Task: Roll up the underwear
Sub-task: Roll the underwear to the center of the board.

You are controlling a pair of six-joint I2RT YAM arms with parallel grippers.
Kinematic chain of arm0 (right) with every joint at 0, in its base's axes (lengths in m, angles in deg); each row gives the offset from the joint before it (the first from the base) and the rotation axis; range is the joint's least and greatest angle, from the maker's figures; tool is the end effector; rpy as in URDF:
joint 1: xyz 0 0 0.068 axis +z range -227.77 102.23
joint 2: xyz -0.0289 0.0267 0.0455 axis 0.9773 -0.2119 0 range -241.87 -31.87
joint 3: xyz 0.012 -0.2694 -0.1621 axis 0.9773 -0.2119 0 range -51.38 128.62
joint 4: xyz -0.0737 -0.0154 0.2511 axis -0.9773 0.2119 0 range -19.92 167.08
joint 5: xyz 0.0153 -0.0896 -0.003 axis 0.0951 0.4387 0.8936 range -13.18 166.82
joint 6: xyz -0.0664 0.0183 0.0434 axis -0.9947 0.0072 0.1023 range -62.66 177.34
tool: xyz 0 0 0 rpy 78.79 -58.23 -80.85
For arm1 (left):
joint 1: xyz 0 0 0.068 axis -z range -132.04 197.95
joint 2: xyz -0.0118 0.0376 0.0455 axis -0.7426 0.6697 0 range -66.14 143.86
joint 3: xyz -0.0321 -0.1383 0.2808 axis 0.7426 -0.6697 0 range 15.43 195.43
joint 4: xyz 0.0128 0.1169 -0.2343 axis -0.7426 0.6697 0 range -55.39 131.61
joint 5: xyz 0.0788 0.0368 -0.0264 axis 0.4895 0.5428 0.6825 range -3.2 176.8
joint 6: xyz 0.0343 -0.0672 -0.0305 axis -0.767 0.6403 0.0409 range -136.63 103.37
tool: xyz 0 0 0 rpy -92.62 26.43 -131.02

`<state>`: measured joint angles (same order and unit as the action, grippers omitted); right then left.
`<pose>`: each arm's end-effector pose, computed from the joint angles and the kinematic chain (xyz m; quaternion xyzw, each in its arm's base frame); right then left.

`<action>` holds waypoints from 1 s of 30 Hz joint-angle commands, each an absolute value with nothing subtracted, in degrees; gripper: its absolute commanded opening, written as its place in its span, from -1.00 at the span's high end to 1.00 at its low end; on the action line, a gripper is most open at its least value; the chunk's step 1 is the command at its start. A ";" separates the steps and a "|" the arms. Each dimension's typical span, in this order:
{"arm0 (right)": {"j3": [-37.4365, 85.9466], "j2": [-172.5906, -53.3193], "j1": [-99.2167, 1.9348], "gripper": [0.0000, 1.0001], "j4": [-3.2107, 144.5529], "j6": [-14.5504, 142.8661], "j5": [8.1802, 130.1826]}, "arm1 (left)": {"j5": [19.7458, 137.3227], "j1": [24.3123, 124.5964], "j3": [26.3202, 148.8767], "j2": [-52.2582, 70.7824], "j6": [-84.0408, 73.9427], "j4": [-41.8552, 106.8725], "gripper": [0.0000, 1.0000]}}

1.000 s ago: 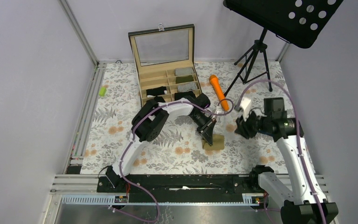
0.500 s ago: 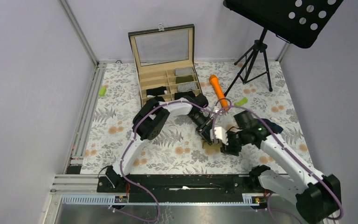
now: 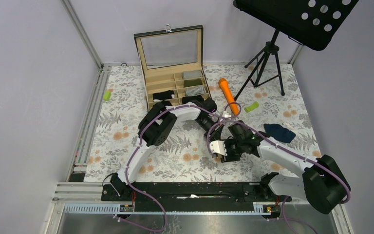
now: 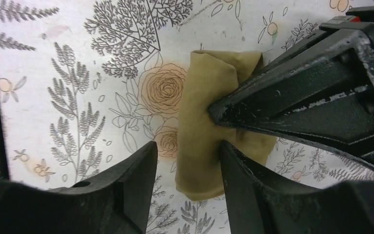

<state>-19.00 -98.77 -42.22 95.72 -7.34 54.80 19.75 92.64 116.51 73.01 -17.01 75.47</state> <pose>0.1518 0.1409 0.1851 -0.7593 0.5705 0.1150 0.2910 0.3114 -0.3994 0.1105 -0.3672 -0.7461 0.5394 0.1328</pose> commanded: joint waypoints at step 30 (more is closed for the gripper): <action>4.43 -140.53 -56.62 0.74 122.52 -3.04 34.18 | 58.42 91.27 62.92 4.48 -44.86 42.54 -0.08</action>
<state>2.55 -130.88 -55.64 113.19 -3.50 33.45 52.91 85.28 63.92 1.78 -34.96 48.46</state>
